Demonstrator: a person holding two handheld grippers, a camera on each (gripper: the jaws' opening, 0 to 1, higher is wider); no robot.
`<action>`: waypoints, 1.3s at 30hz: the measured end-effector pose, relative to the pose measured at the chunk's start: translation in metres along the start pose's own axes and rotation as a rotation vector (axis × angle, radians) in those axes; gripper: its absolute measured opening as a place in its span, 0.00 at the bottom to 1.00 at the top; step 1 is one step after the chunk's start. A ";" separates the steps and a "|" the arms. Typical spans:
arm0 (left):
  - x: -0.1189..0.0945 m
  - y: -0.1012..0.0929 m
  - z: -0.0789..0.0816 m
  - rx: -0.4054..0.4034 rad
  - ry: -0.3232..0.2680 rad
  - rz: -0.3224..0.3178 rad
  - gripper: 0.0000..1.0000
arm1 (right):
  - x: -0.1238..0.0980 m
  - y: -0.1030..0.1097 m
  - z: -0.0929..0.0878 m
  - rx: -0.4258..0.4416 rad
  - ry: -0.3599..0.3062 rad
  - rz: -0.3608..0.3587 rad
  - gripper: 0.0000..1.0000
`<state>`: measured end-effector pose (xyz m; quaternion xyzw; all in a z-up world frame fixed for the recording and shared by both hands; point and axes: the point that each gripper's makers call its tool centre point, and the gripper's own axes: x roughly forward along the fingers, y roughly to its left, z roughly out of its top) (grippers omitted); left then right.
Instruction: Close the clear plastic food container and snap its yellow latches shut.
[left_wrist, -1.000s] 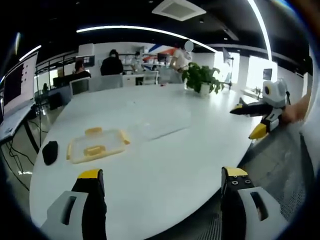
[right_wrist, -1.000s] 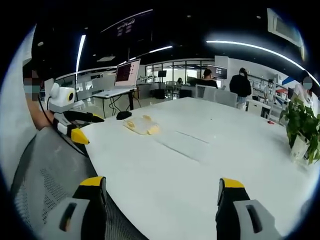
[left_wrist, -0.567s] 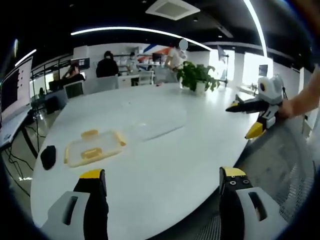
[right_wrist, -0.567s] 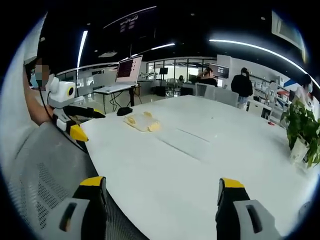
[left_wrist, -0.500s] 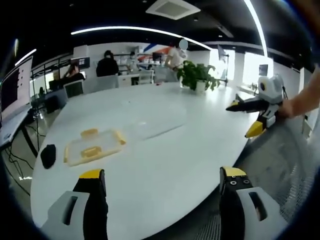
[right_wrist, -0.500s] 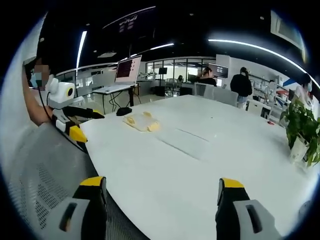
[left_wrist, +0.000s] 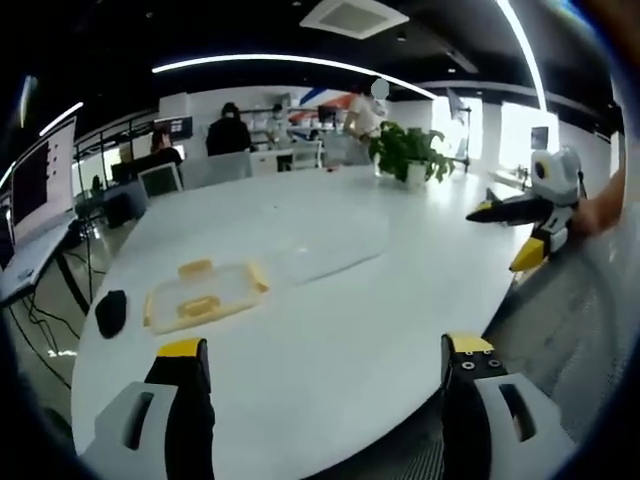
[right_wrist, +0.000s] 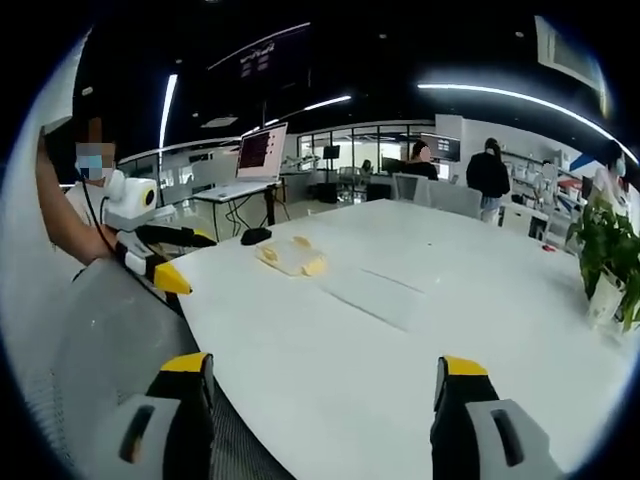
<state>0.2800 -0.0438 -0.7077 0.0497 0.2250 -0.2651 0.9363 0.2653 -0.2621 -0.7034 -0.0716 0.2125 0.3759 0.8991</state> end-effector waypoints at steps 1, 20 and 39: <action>0.000 0.003 0.000 0.003 0.000 0.012 0.95 | 0.000 0.001 0.002 -0.004 -0.008 0.006 0.91; 0.001 0.005 -0.005 -0.025 0.041 0.017 0.95 | 0.003 0.008 0.005 -0.015 -0.011 0.063 0.92; -0.001 0.005 0.001 -0.090 0.036 -0.024 0.92 | 0.027 0.013 0.021 -0.101 0.033 0.118 0.93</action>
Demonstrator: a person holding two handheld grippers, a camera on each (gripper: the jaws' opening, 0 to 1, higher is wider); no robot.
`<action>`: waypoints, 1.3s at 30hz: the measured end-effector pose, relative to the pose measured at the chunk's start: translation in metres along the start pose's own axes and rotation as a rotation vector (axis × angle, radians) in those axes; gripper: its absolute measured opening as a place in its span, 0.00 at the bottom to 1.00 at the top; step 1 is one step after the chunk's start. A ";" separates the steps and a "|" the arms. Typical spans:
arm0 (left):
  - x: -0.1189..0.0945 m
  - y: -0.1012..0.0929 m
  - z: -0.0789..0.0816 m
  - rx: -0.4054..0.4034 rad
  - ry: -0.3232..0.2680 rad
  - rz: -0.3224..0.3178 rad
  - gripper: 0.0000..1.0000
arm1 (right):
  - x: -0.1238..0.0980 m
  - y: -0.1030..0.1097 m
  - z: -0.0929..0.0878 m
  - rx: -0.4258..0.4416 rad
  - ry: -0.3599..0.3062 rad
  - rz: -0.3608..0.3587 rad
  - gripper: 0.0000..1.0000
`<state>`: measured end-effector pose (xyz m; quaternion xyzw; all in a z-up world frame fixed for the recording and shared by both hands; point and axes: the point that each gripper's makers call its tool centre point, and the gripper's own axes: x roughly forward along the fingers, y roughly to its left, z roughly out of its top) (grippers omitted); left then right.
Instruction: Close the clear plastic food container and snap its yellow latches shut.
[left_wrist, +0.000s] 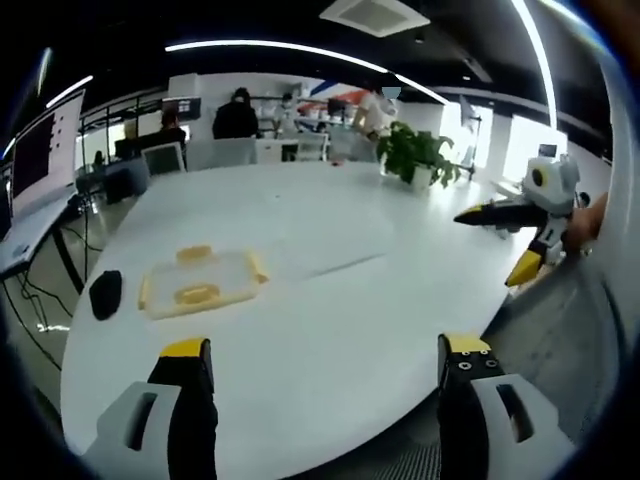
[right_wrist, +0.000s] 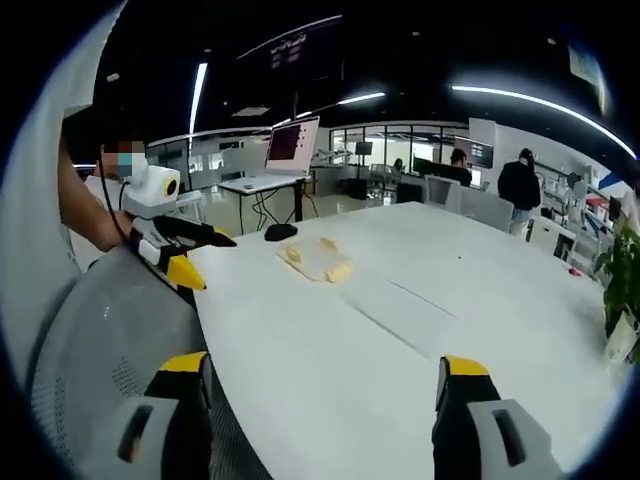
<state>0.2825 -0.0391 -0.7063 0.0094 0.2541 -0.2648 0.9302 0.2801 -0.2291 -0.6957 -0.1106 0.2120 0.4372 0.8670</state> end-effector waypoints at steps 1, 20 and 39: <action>0.000 0.001 0.001 -0.002 0.000 -0.002 0.92 | 0.002 0.000 0.001 -0.001 -0.004 0.001 0.92; -0.003 0.028 0.007 0.049 0.008 -0.009 0.90 | 0.031 0.004 0.017 0.011 -0.009 0.052 0.90; -0.001 0.059 0.008 0.084 0.020 -0.024 0.88 | 0.056 0.000 0.040 -0.032 0.013 0.107 0.85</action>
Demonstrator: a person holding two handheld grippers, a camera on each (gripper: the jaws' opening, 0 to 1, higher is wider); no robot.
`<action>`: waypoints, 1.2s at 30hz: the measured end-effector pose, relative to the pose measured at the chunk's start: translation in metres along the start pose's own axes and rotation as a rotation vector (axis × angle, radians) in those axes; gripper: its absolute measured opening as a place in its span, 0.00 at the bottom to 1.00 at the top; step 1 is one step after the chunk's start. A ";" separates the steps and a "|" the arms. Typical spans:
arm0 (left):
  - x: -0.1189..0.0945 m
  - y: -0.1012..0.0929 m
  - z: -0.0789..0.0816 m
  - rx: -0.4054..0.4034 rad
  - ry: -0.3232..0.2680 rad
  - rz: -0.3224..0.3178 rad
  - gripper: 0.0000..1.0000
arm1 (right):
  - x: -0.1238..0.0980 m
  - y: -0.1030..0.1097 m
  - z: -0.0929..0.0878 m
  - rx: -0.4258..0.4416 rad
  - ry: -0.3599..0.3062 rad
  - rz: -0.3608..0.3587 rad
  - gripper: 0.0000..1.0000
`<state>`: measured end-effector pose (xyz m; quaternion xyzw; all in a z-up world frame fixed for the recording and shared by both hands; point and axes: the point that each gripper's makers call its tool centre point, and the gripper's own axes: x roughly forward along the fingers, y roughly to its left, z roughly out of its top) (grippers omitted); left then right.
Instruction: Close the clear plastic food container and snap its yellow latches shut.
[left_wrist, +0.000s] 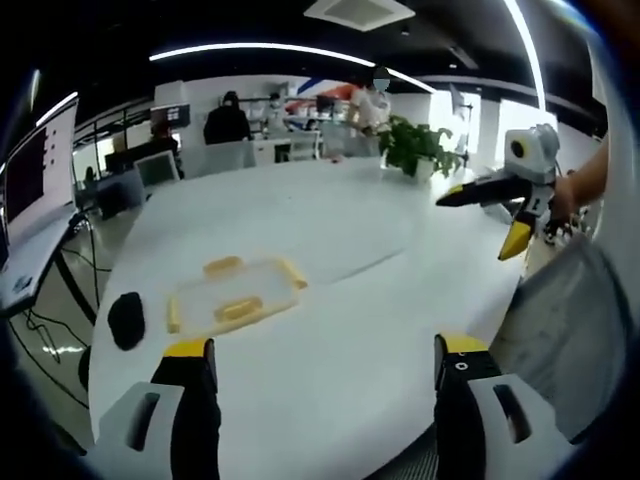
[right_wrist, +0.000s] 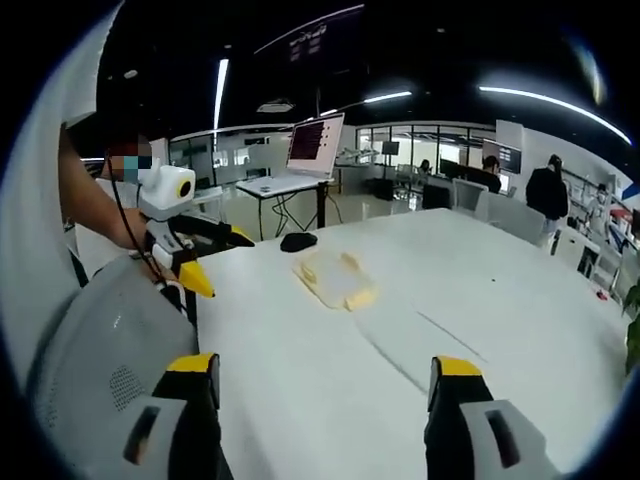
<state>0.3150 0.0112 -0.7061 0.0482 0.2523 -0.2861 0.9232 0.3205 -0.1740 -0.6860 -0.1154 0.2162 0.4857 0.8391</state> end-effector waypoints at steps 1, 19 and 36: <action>0.000 0.001 0.000 0.001 0.002 -0.003 0.88 | 0.001 -0.001 0.001 -0.001 0.000 0.001 0.85; 0.000 0.025 0.008 0.032 -0.003 -0.017 0.85 | 0.027 -0.005 0.027 0.017 -0.025 0.007 0.83; 0.004 0.041 0.012 0.052 0.001 -0.025 0.82 | 0.049 -0.006 0.041 0.012 -0.027 0.034 0.82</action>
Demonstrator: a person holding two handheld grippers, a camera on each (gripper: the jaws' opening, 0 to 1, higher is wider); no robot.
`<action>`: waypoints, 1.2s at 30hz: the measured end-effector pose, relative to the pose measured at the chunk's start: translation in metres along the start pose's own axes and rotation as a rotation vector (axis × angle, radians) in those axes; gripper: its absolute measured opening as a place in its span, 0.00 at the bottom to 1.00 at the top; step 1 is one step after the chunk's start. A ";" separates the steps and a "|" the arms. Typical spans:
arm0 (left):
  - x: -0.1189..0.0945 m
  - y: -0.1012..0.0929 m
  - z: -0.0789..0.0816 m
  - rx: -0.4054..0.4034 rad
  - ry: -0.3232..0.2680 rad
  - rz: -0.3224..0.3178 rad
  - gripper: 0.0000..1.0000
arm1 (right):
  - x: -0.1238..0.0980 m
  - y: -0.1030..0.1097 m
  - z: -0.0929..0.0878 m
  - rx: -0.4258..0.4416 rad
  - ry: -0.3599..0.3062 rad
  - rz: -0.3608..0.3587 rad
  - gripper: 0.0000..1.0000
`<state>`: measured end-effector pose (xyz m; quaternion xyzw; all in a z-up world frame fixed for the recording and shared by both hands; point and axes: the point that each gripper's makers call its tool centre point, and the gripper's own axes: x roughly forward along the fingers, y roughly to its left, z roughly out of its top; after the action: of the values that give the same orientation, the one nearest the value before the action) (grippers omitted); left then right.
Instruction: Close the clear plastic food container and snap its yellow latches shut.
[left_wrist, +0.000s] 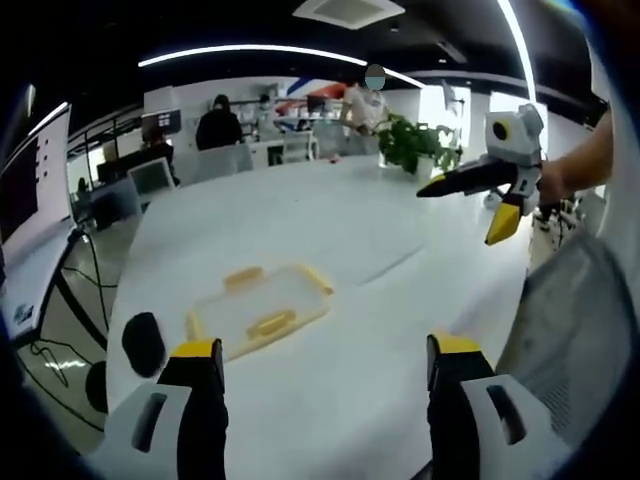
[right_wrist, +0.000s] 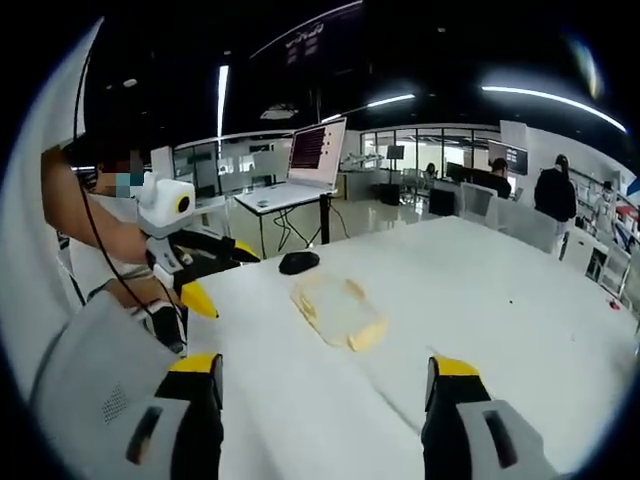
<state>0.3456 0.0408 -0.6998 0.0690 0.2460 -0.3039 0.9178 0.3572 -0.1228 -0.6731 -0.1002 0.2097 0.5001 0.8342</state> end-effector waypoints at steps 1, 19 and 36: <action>0.000 0.002 0.000 0.001 0.001 0.000 0.82 | 0.001 -0.001 0.001 -0.003 0.002 0.001 0.82; 0.004 0.017 0.001 0.032 0.019 -0.013 0.78 | 0.013 -0.008 0.004 -0.043 0.034 0.008 0.82; 0.010 0.028 -0.002 0.057 0.034 -0.025 0.78 | 0.028 -0.012 0.010 -0.063 0.052 0.019 0.82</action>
<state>0.3684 0.0589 -0.7069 0.0975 0.2537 -0.3209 0.9073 0.3817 -0.1026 -0.6772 -0.1373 0.2162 0.5117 0.8201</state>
